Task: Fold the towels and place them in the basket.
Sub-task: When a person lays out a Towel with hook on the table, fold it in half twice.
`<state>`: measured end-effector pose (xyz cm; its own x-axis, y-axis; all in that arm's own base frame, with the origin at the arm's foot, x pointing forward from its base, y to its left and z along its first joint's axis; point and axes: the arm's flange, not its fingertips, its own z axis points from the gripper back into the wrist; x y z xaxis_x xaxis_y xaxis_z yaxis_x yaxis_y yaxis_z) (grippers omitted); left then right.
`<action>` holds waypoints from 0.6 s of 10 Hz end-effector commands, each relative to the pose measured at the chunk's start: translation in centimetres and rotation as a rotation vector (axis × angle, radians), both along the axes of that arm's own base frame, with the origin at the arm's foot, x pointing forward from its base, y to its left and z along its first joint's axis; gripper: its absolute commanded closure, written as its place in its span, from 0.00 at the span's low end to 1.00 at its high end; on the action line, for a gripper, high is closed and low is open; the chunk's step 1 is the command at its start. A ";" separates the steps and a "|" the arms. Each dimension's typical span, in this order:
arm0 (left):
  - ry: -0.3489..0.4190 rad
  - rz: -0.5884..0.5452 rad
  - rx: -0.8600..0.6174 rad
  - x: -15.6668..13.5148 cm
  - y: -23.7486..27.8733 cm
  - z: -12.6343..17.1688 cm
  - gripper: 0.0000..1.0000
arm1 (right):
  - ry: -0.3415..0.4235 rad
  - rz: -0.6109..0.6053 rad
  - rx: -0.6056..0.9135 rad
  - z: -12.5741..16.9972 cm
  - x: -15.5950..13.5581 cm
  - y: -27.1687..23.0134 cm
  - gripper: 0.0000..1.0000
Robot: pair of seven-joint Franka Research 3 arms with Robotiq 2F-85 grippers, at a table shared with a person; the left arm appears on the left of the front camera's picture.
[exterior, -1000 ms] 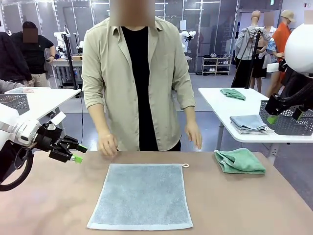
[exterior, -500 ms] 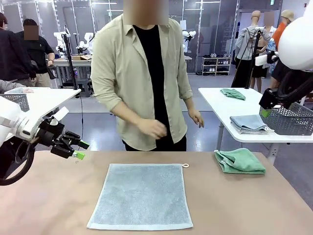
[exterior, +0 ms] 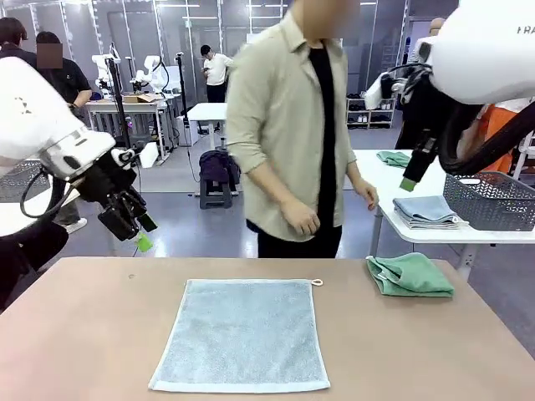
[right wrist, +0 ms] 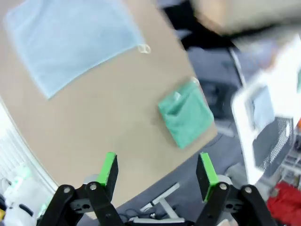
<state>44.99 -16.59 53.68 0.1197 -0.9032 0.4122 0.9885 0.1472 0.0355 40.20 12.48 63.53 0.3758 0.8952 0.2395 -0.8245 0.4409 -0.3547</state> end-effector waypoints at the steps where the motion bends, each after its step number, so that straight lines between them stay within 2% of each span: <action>1: 0.046 -0.054 0.168 -1.3 -2.8 1.7 0.18 | 0.098 0.243 -0.075 -2.9 -1.2 1.9 0.16; 4: 0.007 -0.119 0.307 -2.9 -7.4 1.9 0.18 | 0.224 0.446 -0.210 -7.7 -3.0 6.8 0.16; 6: -0.014 -0.143 0.333 -3.3 -10.0 -0.1 0.18 | 0.283 0.496 -0.242 -10.3 -3.2 9.1 0.16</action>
<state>40.94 -25.73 54.24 -0.0343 -0.9923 0.1190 0.9982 -0.0282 0.0521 36.48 21.33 53.58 -0.0381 0.9992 -0.0110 -0.9881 -0.0393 -0.1488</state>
